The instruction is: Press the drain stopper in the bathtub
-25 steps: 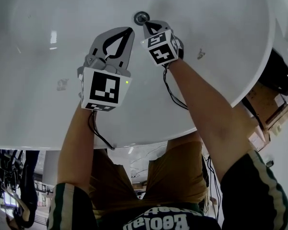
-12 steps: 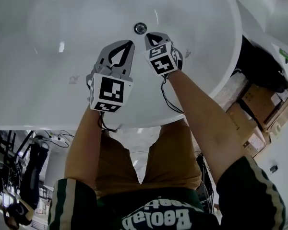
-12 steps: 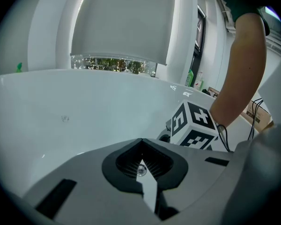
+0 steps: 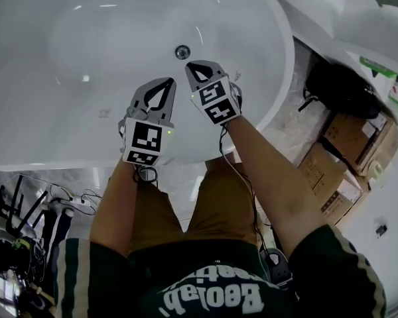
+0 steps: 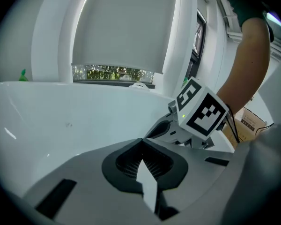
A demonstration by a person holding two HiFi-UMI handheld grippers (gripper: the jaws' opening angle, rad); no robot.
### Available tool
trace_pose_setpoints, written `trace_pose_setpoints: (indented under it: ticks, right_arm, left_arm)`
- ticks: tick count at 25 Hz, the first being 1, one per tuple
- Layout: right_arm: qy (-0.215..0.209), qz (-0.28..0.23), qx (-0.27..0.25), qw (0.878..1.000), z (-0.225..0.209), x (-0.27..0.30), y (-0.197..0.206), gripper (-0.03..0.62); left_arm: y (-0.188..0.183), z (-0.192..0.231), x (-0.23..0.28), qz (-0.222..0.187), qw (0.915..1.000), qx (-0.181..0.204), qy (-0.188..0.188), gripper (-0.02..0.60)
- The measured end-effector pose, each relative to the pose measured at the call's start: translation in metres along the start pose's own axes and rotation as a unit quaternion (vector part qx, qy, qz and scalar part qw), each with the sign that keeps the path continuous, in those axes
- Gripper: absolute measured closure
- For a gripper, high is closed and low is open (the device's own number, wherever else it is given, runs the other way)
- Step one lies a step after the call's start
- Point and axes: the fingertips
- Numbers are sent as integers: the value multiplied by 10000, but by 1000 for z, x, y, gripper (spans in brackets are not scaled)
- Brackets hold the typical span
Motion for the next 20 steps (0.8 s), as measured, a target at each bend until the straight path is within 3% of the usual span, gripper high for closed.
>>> trace_pose_setpoints:
  ticks: [8,11,15,20]
  right_arm:
    - [-240,-918,-40,9955,6,-102,-68,583]
    - [-171,-998,-79,9948,2,-148,-76,585]
    - [-134,-1032,312,9941,-7,-200,-90,585]
    - [-179,-1480,438,9879,3,-262,-124,585]
  left_arm:
    - [-64,-19,-43,-169,9994,299,-71,578]
    - [-93,-40,-61,-212,9985,496,117,578]
    - [-132,-59,-90,-275,9962,715,412,578]
    - [-174,-78,-133,-547,9934,951,322,578]
Point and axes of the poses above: the fingertips, and each gripper's own axes: x forward along the fingers, z to its left, y out of its underside, and after that the axes turned 11 degrees about y, right-handed
